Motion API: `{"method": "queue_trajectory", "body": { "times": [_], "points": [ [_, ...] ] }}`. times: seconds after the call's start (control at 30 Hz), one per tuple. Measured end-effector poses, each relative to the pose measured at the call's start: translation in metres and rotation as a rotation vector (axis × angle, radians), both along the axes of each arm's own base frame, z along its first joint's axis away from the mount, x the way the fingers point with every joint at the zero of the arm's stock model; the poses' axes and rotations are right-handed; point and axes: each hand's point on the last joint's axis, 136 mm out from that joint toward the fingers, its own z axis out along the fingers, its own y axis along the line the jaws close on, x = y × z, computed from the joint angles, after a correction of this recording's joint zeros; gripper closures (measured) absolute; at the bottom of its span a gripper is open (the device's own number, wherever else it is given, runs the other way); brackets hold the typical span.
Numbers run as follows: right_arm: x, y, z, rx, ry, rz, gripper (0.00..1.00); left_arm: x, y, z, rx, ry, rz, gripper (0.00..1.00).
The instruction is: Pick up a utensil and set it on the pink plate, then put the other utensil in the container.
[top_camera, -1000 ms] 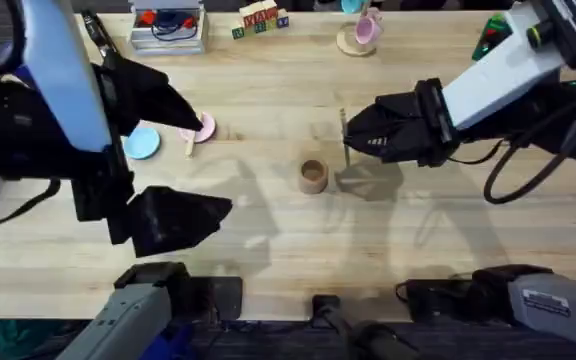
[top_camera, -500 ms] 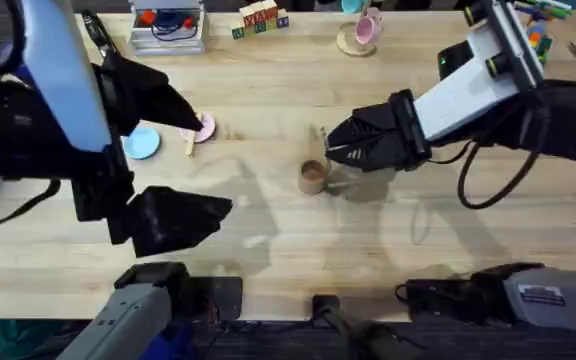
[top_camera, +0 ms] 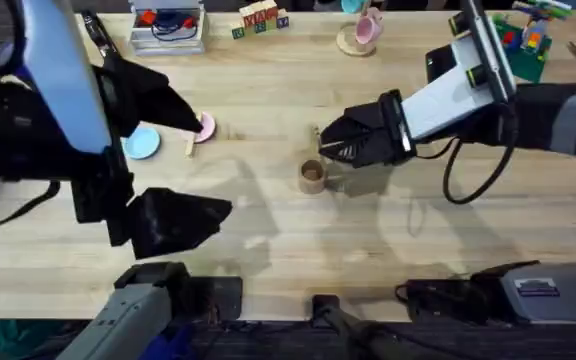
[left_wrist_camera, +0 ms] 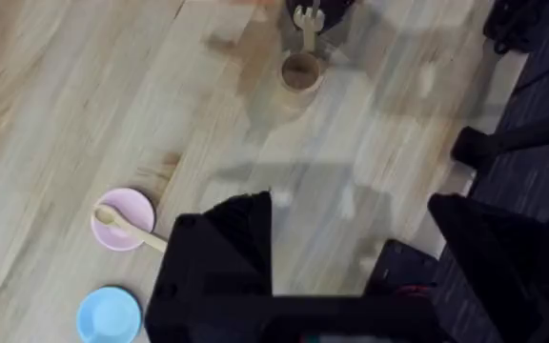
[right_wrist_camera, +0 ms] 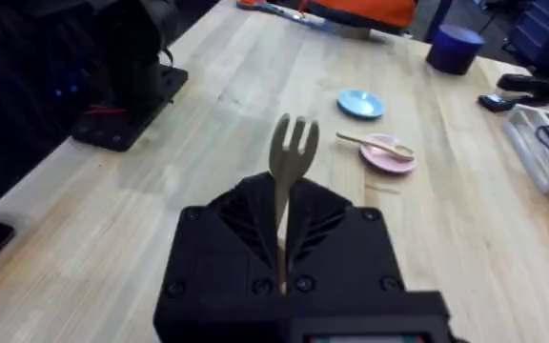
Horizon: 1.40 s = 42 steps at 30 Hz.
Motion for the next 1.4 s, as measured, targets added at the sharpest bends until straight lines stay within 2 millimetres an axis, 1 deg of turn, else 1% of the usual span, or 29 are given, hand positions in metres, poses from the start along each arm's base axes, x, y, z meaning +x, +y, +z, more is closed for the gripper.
{"method": "queue_trajectory", "body": {
  "times": [0.3, 0.5, 0.93, 1.4],
  "points": [
    [-0.008, 0.010, -0.003, 0.001, -0.005, 0.041, 0.969, -0.003, 0.000, -0.001, -0.001, 0.015, 0.000, 0.008],
    [-0.004, 0.011, -0.010, 0.000, 0.000, 0.041, 0.970, -0.003, 0.000, -0.001, -0.001, 0.015, 0.000, 0.008],
    [0.003, 0.013, -0.033, -0.008, 0.031, 0.041, 0.969, -0.003, 0.000, -0.001, -0.001, 0.015, 0.000, 0.008],
    [0.006, 0.013, -0.038, -0.035, 0.058, 0.026, 0.963, -0.003, 0.000, -0.001, -0.001, 0.015, 0.000, 0.008]
  ]
}}
